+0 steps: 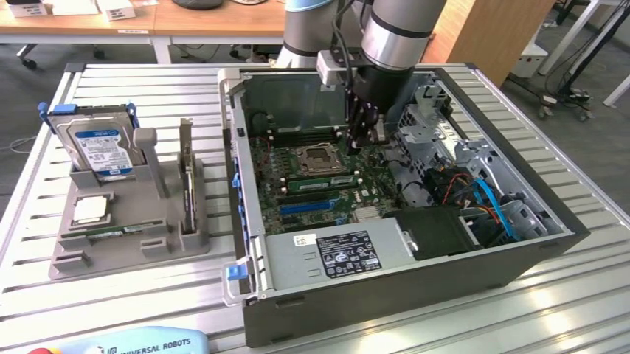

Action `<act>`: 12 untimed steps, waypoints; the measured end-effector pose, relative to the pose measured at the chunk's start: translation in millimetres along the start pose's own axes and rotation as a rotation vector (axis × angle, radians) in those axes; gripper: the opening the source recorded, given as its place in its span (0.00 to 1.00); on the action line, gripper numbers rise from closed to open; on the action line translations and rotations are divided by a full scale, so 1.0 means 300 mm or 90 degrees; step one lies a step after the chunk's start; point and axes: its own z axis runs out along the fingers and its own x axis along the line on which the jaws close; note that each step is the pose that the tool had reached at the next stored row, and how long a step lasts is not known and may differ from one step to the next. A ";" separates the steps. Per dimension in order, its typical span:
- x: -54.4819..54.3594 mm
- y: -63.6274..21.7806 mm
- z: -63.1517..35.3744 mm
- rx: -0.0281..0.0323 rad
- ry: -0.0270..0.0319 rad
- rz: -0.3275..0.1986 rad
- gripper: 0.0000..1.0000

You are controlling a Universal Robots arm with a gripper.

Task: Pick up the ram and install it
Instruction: 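Press down the ram until it locks into place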

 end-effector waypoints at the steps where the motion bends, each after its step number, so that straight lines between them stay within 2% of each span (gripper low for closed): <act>1: 0.000 0.000 0.003 -0.0001 0.0001 0.000 0.10; 12: 0.001 -0.001 0.026 -0.0002 0.0005 0.000 0.10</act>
